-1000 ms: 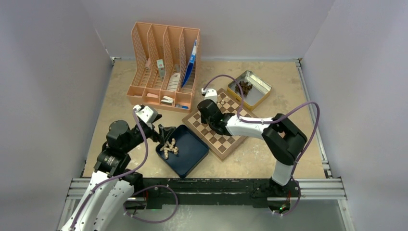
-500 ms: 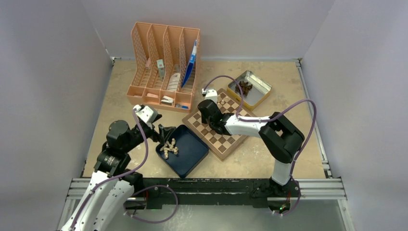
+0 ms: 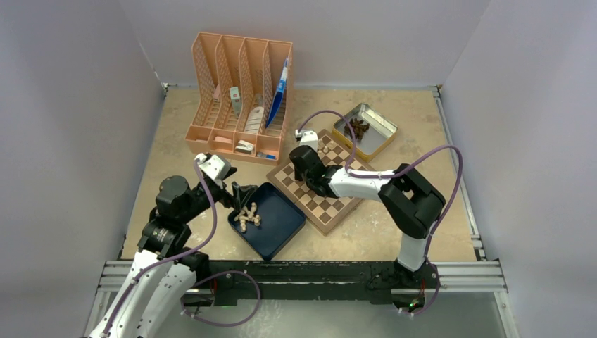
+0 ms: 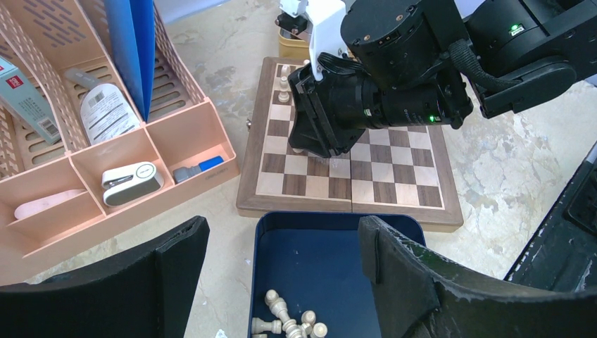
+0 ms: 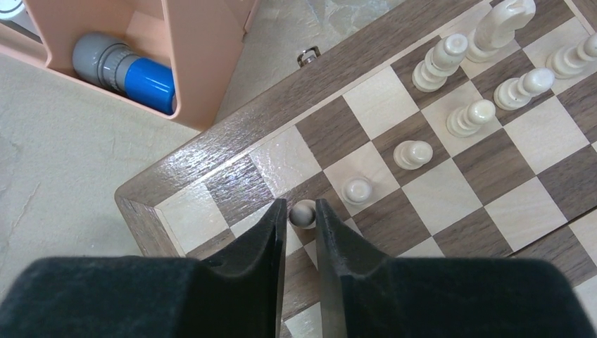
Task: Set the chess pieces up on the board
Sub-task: Place the chess piece on the chessboard.
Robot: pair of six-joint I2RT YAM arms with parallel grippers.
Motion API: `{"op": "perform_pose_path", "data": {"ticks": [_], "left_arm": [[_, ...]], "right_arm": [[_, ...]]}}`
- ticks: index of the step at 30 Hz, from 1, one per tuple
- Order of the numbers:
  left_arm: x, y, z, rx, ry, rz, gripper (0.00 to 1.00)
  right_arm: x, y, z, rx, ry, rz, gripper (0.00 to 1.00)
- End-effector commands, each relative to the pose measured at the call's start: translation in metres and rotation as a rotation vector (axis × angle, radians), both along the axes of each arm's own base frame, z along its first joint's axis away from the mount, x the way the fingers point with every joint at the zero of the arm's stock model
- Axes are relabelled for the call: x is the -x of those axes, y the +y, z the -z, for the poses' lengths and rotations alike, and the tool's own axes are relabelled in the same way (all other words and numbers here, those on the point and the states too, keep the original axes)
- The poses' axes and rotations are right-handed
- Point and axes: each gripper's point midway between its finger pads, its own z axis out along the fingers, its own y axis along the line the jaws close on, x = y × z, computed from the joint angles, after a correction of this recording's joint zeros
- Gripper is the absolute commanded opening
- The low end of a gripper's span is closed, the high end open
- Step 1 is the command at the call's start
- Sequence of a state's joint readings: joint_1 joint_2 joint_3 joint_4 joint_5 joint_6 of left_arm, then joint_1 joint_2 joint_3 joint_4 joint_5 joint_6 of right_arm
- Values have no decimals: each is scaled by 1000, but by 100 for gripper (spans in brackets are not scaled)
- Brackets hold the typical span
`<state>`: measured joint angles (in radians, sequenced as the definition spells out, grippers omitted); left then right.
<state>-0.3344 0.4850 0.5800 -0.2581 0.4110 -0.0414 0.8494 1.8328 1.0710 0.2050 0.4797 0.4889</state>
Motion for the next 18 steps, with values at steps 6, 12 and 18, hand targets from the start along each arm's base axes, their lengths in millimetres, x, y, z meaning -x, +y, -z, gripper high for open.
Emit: {"op": "perform_pose_path", "data": {"ticks": [6, 12, 18], "left_arm": [[-2, 1, -24, 20, -58, -9, 78], [-2, 1, -23, 20, -55, -9, 79], [-2, 1, -23, 18, -56, -7, 79]], "right_arm": [[-8, 1, -15, -16, -20, 24, 31], [-5, 4, -29, -38, -10, 10, 34], [-1, 1, -48, -45, -13, 7, 35]]}}
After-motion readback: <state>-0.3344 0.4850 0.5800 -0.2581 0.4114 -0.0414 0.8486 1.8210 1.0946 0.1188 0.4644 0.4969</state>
